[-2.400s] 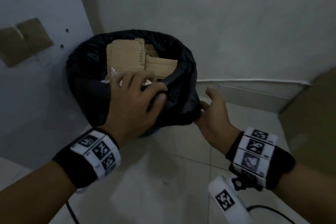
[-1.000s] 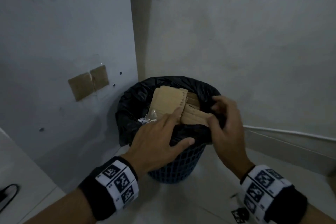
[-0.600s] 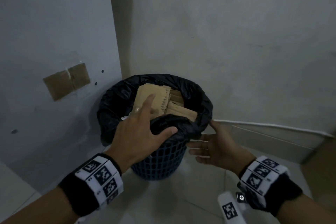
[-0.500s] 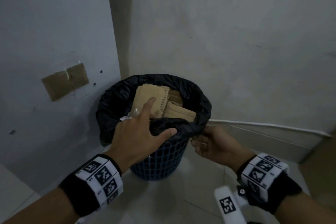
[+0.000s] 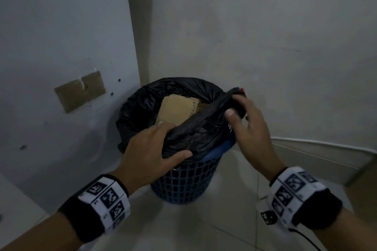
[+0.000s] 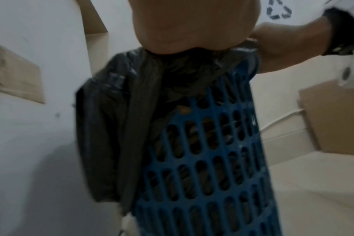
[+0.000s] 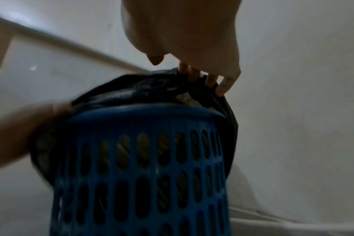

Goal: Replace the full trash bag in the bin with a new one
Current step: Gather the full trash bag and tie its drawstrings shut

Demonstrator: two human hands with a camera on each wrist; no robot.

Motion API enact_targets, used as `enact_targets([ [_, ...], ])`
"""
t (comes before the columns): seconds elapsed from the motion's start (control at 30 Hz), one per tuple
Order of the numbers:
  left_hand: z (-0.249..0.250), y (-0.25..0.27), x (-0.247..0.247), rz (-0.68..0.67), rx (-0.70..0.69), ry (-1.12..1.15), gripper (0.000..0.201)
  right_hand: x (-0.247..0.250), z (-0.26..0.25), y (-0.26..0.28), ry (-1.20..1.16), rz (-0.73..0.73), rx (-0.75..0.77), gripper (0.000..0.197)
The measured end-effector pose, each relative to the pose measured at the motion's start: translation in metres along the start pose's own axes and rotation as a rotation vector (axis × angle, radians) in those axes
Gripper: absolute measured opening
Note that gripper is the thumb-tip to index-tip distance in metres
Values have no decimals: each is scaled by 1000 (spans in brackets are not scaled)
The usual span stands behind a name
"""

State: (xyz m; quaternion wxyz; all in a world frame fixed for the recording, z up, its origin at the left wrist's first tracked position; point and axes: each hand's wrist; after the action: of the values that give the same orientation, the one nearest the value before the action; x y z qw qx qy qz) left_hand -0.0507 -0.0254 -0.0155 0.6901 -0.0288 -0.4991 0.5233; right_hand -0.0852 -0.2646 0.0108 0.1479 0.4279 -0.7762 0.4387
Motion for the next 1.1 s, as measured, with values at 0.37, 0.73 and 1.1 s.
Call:
enact_targets([
  [0.37,-46,-16,51,296,131,-213,77,-46,-6,44,541,50,163,48],
  [0.73,41,-21,-5,-37,-59,-28,54,-23,-13,68,214,5,185,33],
  [1.1,28,-7,-15,-104,-114,-150,61,-1,30,31,-284,-233,-769,44],
])
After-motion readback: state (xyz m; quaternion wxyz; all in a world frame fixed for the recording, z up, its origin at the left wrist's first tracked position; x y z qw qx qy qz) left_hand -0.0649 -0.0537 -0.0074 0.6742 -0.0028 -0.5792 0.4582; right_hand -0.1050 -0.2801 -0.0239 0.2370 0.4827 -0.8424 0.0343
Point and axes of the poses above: each hand's wrist, its own y-axis away from the middle knuckle, its own x-axis out of the back of the hand, z = x × y, and after that the axes turned 14 degrees about y, right-handed
